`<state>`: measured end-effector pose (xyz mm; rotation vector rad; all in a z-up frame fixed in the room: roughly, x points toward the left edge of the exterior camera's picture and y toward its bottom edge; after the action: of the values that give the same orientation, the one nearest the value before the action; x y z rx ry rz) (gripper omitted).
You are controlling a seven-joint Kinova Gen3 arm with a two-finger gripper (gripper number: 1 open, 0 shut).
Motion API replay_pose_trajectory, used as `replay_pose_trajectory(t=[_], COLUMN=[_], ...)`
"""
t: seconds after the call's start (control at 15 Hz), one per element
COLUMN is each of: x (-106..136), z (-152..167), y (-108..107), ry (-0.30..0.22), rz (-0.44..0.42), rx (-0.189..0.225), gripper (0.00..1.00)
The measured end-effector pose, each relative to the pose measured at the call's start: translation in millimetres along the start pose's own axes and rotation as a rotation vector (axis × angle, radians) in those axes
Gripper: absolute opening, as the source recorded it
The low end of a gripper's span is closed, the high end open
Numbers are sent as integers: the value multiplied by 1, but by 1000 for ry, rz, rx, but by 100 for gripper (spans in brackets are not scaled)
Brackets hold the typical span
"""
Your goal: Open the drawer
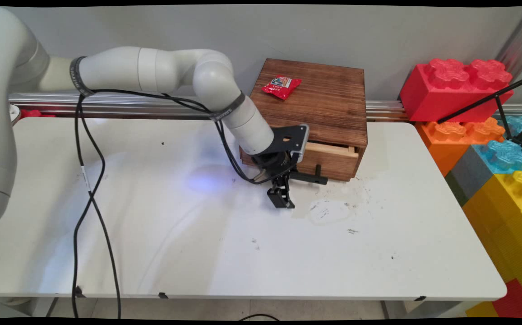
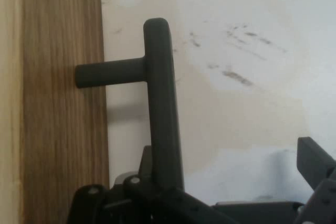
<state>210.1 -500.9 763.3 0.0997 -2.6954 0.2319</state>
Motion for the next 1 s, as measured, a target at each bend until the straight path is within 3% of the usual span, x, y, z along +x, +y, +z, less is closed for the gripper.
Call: replay_pose_trajectory(t=[1.0], x=[14], z=[-11], y=[82], ry=[0], rz=[-14], rx=[-18], gripper=[100])
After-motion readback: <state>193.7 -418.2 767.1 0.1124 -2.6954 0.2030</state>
